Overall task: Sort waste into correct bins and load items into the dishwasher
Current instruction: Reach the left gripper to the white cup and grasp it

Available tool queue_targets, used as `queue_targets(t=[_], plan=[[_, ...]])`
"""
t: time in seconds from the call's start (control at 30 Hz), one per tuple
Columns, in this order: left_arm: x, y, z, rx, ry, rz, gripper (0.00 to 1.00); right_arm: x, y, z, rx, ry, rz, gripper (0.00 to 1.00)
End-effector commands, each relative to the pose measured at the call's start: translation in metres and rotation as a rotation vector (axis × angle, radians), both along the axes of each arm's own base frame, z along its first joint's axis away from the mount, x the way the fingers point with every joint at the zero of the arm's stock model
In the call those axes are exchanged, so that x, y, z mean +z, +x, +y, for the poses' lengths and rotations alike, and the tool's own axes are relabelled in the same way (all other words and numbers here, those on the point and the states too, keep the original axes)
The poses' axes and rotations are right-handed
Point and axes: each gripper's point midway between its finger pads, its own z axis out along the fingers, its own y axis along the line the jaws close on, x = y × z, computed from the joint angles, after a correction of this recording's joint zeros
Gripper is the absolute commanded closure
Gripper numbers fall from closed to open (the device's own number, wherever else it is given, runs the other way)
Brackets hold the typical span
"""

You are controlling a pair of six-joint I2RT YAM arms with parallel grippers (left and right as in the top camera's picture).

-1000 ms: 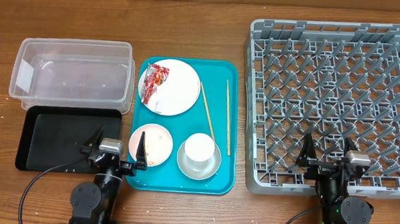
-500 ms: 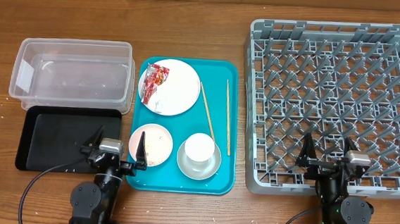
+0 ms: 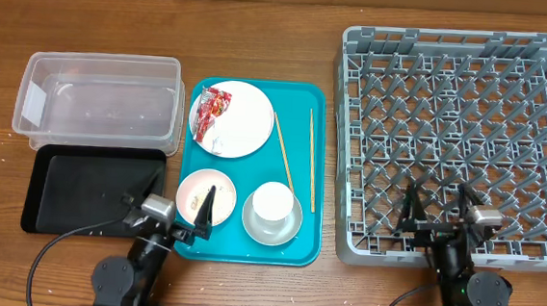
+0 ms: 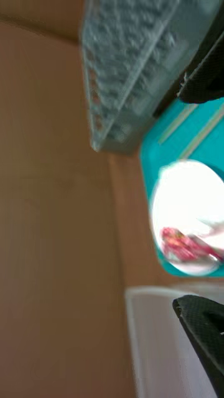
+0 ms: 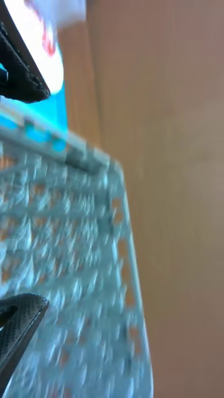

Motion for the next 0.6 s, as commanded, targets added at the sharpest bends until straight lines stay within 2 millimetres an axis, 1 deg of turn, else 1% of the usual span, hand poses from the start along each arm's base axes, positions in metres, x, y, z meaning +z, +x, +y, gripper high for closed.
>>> queue_targets(t=[0.0, 0.07, 0.1, 0.17, 0.23, 0.3, 0.33, 0.4, 0.43, 0.5, 0.57], plan=[[0.024, -0.012, -0.017, -0.121, -0.109, -0.021, 0.0, 0.023, -0.012, 0.027, 0.173, 0.136, -0.009, 0.0], [0.041, -0.017, -0.019, -0.138, -0.13, -0.025, 0.0, 0.045, -0.018, 0.028, 0.177, 0.134, -0.026, 0.0], [0.052, -0.022, -0.021, -0.15, -0.137, -0.018, 0.0, 0.056, -0.022, 0.028, 0.177, 0.134, -0.028, 0.0], [0.069, -0.027, -0.021, -0.151, -0.136, 0.014, 0.0, 0.077, -0.031, 0.029, 0.175, 0.136, -0.01, 0.0], [0.089, -0.029, -0.021, -0.141, -0.139, 0.152, 0.0, 0.105, -0.044, 0.029, 0.167, 0.142, 0.099, 0.0], [0.098, -0.025, -0.023, -0.145, -0.138, 0.264, 0.0, 0.117, -0.048, 0.028, 0.154, 0.144, 0.167, 0.0], [0.103, -0.022, -0.028, -0.171, -0.131, 0.32, 0.0, 0.123, -0.048, 0.026, 0.139, 0.148, 0.211, 0.0], [0.112, -0.013, -0.043, -0.267, -0.113, 0.456, 0.0, 0.137, -0.045, 0.019, 0.092, 0.158, 0.338, 0.0], [0.114, -0.005, -0.049, -0.299, -0.127, 0.534, 0.0, 0.14, -0.043, 0.019, 0.088, 0.16, 0.373, 0.0], [0.116, 0.008, -0.058, -0.357, -0.152, 0.633, 0.0, 0.146, -0.035, 0.02, 0.089, 0.168, 0.433, 0.0], [0.115, 0.011, -0.068, -0.417, -0.215, 0.712, 0.0, 0.145, -0.029, 0.029, 0.147, 0.183, 0.474, 0.0]])
